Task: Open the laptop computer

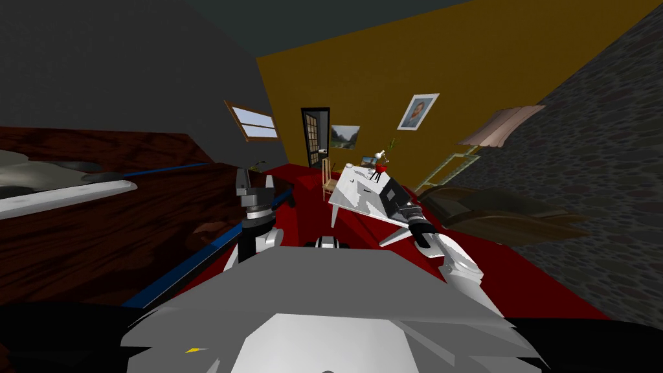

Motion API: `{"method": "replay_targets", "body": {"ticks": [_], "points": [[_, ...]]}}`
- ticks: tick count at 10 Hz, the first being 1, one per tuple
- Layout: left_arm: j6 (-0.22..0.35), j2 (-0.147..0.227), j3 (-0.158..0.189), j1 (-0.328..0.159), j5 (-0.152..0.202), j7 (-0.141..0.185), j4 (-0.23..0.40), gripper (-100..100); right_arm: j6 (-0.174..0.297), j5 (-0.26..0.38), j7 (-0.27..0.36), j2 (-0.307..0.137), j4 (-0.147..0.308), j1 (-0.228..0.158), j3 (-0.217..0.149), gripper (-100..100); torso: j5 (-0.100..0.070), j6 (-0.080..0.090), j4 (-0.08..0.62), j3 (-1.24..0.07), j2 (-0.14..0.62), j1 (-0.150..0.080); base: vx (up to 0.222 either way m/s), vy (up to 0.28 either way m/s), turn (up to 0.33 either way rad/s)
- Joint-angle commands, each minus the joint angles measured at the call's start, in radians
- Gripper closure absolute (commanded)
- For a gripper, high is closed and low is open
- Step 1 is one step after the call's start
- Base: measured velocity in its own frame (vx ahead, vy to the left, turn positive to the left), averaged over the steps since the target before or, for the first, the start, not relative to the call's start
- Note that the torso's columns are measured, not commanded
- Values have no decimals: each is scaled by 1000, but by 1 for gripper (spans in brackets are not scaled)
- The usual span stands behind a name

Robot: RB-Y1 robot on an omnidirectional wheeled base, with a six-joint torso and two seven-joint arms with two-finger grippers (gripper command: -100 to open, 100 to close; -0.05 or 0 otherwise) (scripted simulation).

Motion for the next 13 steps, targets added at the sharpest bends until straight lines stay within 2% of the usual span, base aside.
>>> {"method": "replay_targets", "body": {"ticks": [1, 4, 8, 9, 13], "points": [[0, 0, 0, 0, 0, 0, 0, 0, -3, -56, -56, -5, 32, -28, 5, 100, -1, -1, -1, 0, -1, -2, -68, -83, 54], [0, 0, 0, 0, 0, 0, 0, 0, -7, -113, -111, -9, 65, -55, 10, 100, 1, 4, 0, -1, -1, -2, -66, -62, 16], [0, 0, 0, 0, 0, 0, 0, 0, -11, -188, -185, -16, 108, -92, 17, 100, 1, 3, 1, -1, -1, -1, -52, -69, 11], [0, 0, 0, 0, 0, 0, 0, 0, -13, -176, -172, -16, 100, -89, 16, 100, 1, 3, 0, -1, -2, -2, -27, -23, 13], [0, 0, 0, 0, 0, 0, 0, 0, -59, -264, -240, 64, 180, -153, 16, 100, -3, 4, -2, -3, -5, -11, -36, -106, -17]]}}
